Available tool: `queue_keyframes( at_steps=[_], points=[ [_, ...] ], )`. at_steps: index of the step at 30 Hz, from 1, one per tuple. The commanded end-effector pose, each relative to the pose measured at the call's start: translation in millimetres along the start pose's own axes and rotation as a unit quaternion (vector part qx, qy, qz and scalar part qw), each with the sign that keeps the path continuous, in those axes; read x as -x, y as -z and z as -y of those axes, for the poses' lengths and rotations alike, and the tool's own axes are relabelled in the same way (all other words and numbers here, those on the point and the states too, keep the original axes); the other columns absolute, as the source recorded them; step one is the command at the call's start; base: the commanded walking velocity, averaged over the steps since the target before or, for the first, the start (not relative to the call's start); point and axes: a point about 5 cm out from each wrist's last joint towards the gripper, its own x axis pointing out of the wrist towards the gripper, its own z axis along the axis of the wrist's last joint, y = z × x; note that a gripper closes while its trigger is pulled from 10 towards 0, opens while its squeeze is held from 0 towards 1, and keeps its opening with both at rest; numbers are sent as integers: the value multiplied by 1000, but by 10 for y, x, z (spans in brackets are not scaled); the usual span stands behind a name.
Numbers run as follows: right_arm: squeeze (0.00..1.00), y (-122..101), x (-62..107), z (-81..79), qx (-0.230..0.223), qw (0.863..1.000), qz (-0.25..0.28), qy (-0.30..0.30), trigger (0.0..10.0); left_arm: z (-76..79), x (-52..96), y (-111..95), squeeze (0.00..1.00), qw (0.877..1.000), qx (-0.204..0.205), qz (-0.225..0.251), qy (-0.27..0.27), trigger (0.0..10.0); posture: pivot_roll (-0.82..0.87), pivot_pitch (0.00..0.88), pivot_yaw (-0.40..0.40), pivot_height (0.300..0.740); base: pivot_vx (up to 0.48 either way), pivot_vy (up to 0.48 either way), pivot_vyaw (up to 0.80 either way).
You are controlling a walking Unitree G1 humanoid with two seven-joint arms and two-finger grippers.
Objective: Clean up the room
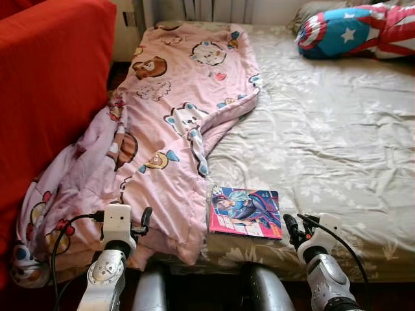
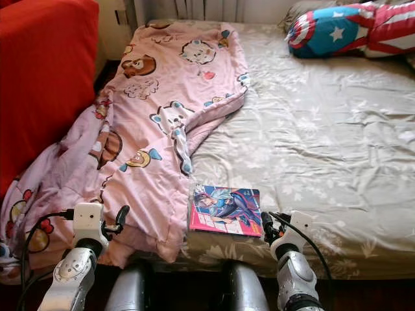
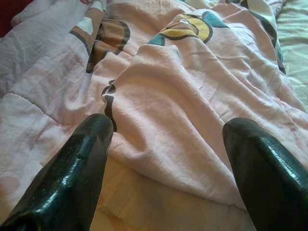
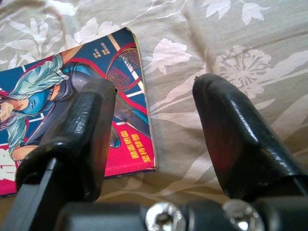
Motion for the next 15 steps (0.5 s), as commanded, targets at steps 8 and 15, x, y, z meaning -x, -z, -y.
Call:
queue_keyframes(
  at_steps=[8, 15],
  points=[
    [0, 78, -5, -84, -77, 997, -14, -26, 10000, -101, 106, 36, 0, 1000, -23, 1, -11, 10000, 115, 201, -87, 583, 0, 0, 0],
    [1000, 168, 22, -128, -72, 997, -26, -31, 10000, -242, 197, -8, 0, 999, -40, 1, -21, 10000, 164, 291, -36, 583, 0, 0, 0]
  ],
)
